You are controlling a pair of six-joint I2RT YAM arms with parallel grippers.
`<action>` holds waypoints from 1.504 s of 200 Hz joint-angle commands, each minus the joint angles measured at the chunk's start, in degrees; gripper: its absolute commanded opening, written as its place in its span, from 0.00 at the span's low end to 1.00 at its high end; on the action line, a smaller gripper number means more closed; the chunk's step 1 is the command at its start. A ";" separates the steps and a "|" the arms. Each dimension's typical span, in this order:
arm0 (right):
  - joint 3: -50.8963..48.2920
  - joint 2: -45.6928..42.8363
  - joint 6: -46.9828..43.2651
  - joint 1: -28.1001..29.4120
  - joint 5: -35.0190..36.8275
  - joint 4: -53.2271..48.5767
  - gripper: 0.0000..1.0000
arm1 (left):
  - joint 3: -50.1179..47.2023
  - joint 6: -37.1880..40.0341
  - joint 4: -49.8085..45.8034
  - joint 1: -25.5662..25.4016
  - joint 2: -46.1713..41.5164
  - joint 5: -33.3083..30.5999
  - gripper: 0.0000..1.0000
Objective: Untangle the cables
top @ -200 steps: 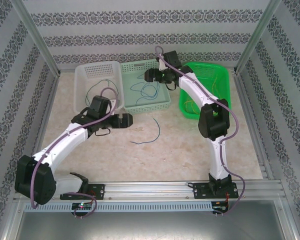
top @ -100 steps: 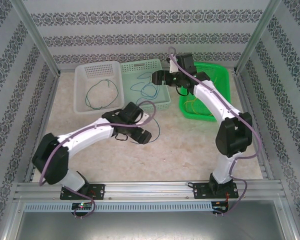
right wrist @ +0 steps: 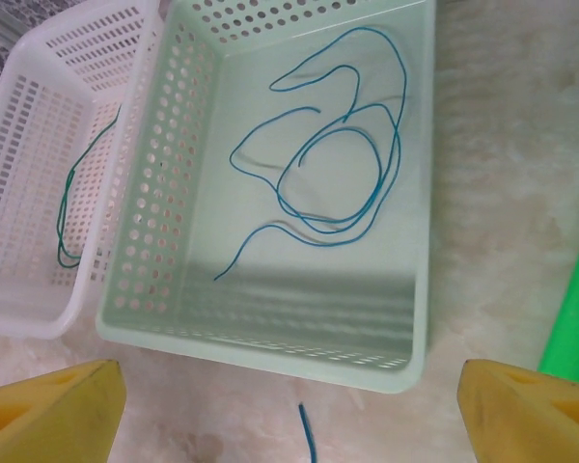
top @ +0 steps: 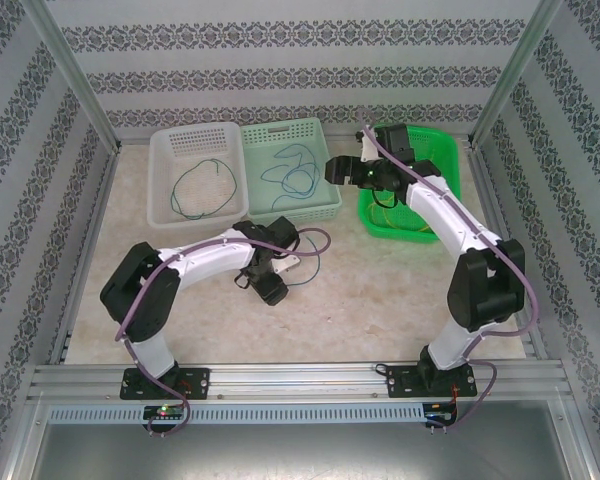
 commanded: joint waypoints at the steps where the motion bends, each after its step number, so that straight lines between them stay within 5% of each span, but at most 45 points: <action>1: -1.00 -2.30 -0.55 -0.72 -1.54 0.74 0.89 | 2.11 3.07 -3.66 -1.02 1.51 -1.25 0.72; 82: -3.05 -3.96 0.57 -2.21 -2.93 2.35 0.89 | 4.65 4.16 -2.38 -1.00 6.68 -0.86 0.54; 151: -4.73 -6.67 0.51 -3.97 -2.95 2.34 0.90 | 4.56 3.66 -1.86 -1.00 5.38 -0.07 0.00; 247: -14.60 -17.08 -0.08 -5.07 0.13 2.50 0.90 | 9.25 4.43 3.25 -0.66 -15.81 -2.84 0.00; 301: -24.38 -24.16 -0.06 -6.00 3.37 2.39 0.91 | 23.99 -1.73 4.66 9.28 -2.87 7.04 0.00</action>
